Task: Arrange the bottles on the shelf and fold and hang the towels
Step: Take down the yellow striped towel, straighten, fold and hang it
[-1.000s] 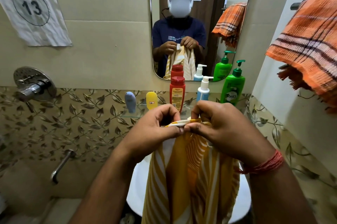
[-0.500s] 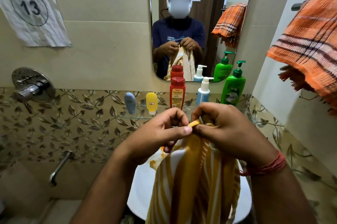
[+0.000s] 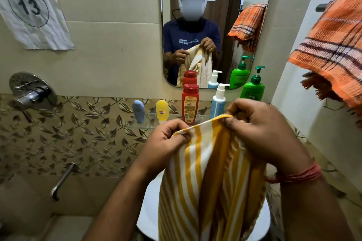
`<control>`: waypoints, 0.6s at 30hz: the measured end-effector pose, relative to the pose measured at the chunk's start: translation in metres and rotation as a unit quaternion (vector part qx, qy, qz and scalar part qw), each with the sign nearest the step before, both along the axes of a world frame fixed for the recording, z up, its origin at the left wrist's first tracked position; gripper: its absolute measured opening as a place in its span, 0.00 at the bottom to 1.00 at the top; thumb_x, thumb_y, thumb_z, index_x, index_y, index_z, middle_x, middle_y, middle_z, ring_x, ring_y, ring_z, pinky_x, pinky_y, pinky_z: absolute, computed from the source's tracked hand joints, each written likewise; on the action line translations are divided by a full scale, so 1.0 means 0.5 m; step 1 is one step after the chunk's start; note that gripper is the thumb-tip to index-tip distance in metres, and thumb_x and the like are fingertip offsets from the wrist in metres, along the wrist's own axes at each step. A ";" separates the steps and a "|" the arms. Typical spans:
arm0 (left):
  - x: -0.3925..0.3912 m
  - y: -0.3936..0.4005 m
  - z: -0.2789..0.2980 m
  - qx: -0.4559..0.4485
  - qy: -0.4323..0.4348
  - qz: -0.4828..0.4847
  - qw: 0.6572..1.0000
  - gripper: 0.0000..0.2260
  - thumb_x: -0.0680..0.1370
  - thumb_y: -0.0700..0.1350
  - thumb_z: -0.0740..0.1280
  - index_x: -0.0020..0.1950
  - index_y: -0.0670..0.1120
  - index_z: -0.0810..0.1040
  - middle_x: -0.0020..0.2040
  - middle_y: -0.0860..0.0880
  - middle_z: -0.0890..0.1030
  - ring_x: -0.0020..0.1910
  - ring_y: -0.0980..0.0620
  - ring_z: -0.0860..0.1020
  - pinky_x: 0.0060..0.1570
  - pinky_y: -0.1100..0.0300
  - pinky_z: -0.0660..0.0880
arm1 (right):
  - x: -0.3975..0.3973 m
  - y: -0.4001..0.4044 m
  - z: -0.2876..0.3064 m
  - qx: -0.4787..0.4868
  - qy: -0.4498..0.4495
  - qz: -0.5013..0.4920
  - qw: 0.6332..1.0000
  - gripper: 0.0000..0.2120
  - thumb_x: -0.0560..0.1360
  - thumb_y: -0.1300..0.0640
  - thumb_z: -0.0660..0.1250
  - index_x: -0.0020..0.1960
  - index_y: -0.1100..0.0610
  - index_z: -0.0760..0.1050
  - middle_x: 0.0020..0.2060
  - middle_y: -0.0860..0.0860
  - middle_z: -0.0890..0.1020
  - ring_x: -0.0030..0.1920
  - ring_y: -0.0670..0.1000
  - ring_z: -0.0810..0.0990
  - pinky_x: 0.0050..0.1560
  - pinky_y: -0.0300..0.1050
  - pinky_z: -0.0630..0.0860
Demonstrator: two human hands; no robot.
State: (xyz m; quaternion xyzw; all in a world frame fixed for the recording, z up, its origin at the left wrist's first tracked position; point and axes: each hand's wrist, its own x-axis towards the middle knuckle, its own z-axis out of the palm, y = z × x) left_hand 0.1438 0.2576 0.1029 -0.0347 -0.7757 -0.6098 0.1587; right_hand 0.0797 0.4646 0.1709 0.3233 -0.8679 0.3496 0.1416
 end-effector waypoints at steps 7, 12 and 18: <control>0.012 -0.048 -0.007 -0.068 -0.060 0.042 0.995 0.08 0.81 0.42 0.67 0.44 0.51 0.82 0.40 0.53 0.83 0.39 0.55 0.81 0.38 0.57 0.77 | -0.040 0.063 0.015 -0.072 0.035 -0.173 0.982 0.05 0.74 0.56 0.71 0.49 0.51 0.78 0.35 0.47 0.78 0.41 0.54 0.79 0.35 0.42 0.69; -0.005 0.003 0.053 -0.164 -0.011 0.000 0.986 0.03 0.80 0.45 0.69 0.48 0.49 0.82 0.44 0.51 0.83 0.45 0.54 0.81 0.45 0.55 0.78 | 0.013 -0.039 -0.028 0.084 -0.042 0.086 0.992 0.23 0.75 0.49 0.72 0.67 0.37 0.72 0.38 0.37 0.78 0.36 0.35 0.75 0.37 0.31 0.72; 0.020 -0.030 0.037 -0.100 -0.042 -0.001 0.994 0.04 0.78 0.49 0.71 0.47 0.49 0.81 0.44 0.54 0.82 0.44 0.58 0.81 0.41 0.64 0.77 | -0.011 -0.023 -0.040 0.083 -0.056 0.009 0.995 0.04 0.77 0.49 0.68 0.50 0.48 0.79 0.40 0.43 0.80 0.42 0.43 0.77 0.43 0.49 0.77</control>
